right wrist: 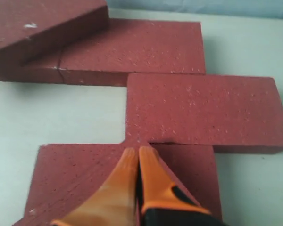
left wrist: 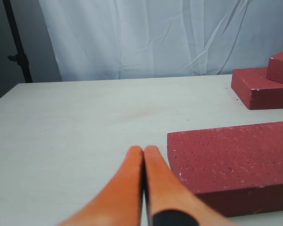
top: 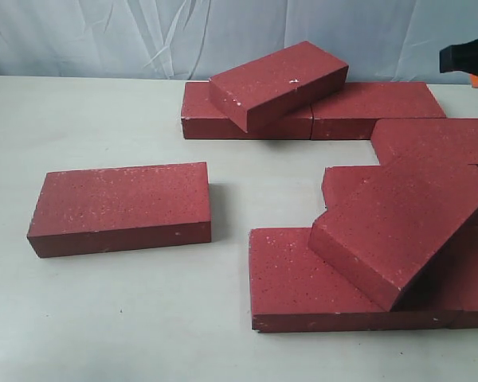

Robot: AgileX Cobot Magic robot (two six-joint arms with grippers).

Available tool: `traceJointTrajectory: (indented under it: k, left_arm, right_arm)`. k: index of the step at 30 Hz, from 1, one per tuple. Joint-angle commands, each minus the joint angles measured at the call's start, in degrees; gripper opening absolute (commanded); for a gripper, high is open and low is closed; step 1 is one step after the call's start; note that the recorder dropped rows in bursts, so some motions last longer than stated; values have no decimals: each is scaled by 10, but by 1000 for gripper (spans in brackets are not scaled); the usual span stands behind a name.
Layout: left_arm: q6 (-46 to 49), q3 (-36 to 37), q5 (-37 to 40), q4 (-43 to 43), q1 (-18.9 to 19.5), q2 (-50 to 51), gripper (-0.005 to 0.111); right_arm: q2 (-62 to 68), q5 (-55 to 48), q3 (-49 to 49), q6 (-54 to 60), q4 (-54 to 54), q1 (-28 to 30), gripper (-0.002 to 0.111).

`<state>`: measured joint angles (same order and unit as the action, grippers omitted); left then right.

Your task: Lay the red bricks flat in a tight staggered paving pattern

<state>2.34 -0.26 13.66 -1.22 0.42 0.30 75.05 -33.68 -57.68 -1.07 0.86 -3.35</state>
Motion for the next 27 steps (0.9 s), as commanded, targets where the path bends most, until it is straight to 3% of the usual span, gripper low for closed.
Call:
traceJointTrajectory:
  k: [1, 9, 14, 27]
  left_arm:
    - [-4, 3, -4, 0, 0, -3, 0]
    - [-4, 3, -4, 0, 0, -3, 0]
    - [-4, 3, -4, 0, 0, -3, 0]
    - [-4, 3, -4, 0, 0, -3, 0]
  right_arm:
    - [65, -3, -6, 17, -16, 49, -1]
    - [137, 5, -55, 32, -38, 107, -1]
    - [180, -11, -64, 112, -133, 137, -1]
    - [248, -25, -64, 146, -141, 135, -1]
